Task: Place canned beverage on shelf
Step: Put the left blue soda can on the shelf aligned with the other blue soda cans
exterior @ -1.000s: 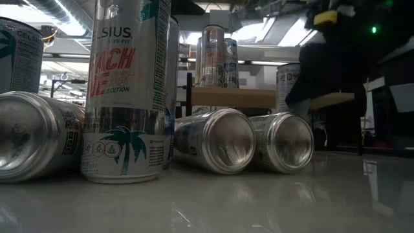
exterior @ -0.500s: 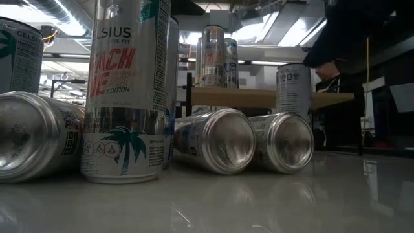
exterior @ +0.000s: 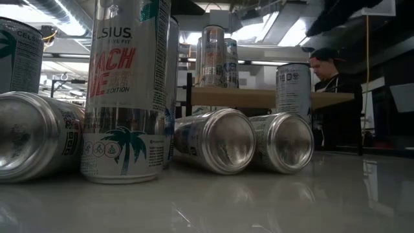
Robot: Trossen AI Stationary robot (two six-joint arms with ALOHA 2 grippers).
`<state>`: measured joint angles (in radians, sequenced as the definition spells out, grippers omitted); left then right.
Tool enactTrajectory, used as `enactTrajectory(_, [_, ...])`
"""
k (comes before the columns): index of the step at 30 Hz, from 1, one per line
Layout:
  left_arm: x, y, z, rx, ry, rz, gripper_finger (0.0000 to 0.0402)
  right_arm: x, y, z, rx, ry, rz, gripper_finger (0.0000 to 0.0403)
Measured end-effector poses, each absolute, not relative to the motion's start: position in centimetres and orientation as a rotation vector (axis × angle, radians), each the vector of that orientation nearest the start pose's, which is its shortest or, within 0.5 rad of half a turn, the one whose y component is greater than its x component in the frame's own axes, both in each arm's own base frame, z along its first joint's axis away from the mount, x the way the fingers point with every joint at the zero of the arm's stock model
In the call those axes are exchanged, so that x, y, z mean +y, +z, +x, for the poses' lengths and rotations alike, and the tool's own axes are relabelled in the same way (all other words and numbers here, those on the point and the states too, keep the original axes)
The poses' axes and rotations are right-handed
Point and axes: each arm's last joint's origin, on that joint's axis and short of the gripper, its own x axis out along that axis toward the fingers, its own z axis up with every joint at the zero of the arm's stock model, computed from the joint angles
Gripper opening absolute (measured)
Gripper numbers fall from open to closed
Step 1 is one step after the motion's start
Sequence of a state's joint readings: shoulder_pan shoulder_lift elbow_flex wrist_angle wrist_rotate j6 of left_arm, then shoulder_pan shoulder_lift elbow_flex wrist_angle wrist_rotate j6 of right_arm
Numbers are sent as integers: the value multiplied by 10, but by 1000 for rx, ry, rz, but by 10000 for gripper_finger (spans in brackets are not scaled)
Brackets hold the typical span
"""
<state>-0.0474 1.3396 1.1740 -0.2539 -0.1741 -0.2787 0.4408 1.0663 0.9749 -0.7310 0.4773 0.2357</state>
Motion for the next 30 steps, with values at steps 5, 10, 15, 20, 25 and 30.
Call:
enactTrajectory(5, [-9, 340, 299, 397, 182, -228, 304, 56, 310, 204, 698, 105, -232, 383])
enactTrajectory(10, [-9, 340, 299, 397, 182, -228, 304, 35, 308, 212, 702, 210, -301, 383])
enactTrajectory(15, [-9, 340, 299, 397, 182, -229, 304, 17, 306, 217, 702, 257, -313, 383])
enactTrajectory(20, [-9, 340, 299, 396, 183, -228, 304, 6, 299, 225, 716, 340, -290, 383])
enactTrajectory(25, [-9, 340, 299, 396, 184, -228, 304, -2, 291, 233, 730, 385, -316, 383])
enactTrajectory(30, [-9, 340, 299, 396, 184, -228, 304, -6, 283, 242, 737, 414, -344, 383])
